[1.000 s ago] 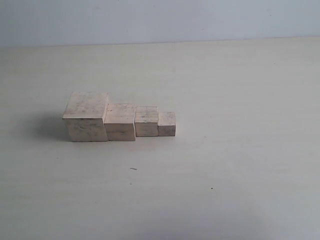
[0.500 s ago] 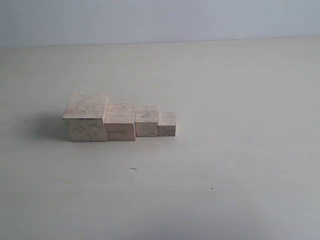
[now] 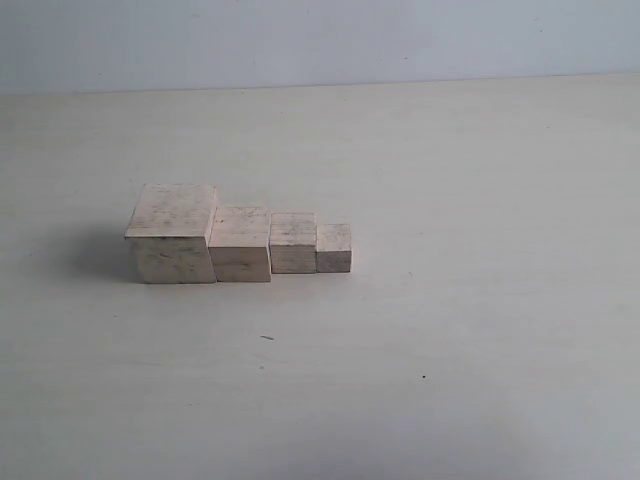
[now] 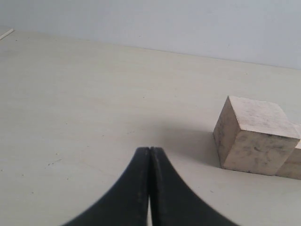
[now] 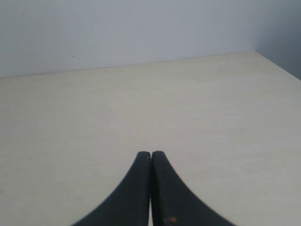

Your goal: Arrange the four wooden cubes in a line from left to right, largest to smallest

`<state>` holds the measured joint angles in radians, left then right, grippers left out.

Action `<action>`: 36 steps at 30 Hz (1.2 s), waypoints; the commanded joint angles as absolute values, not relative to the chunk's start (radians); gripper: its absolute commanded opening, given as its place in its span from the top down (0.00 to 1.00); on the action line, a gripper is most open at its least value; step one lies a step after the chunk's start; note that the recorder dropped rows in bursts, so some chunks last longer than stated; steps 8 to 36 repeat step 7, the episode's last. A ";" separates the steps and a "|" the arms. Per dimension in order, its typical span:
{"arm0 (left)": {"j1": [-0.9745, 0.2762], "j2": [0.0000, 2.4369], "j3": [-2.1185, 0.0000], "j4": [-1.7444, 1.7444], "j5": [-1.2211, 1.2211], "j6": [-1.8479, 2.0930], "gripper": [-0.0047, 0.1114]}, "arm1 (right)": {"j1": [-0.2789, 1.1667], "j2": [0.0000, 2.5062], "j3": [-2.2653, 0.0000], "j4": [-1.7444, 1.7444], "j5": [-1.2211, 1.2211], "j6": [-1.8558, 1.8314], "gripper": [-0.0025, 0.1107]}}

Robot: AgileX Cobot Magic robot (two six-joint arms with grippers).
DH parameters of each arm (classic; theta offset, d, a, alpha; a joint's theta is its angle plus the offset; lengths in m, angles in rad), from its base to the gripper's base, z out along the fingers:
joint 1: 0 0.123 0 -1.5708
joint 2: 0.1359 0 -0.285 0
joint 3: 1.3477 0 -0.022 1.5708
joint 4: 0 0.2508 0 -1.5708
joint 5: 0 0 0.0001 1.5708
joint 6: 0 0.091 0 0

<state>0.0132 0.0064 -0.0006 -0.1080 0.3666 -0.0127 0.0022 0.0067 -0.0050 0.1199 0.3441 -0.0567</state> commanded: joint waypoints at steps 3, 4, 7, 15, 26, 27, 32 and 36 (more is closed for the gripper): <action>0.006 0.000 0.000 -0.107 0.361 -0.009 0.96 | 0.006 0.000 0.000 0.121 0.343 -0.056 0.98; 0.006 0.000 0.000 -0.107 0.361 -0.009 0.96 | 0.006 0.000 0.000 0.121 0.343 -0.056 0.98; 0.006 0.000 0.000 -0.107 0.361 -0.009 0.96 | 0.006 0.000 0.000 0.121 0.343 -0.056 0.98; 0.006 0.000 0.000 -0.107 0.361 -0.009 0.96 | 0.006 0.000 0.000 0.121 0.343 -0.056 0.98; 0.006 0.000 0.000 -0.107 0.361 -0.009 0.96 | 0.006 0.000 0.000 0.121 0.343 -0.056 0.98; 0.006 0.000 0.000 -0.107 0.361 -0.009 0.96 | 0.006 0.000 0.000 0.121 0.343 -0.056 0.98; 0.006 0.000 0.000 -0.107 0.361 -0.009 0.96 | 0.006 0.000 0.000 0.121 0.343 -0.056 0.98; 0.006 0.000 0.000 -0.107 0.361 -0.009 0.96 | 0.006 0.000 0.000 0.121 0.343 -0.056 0.98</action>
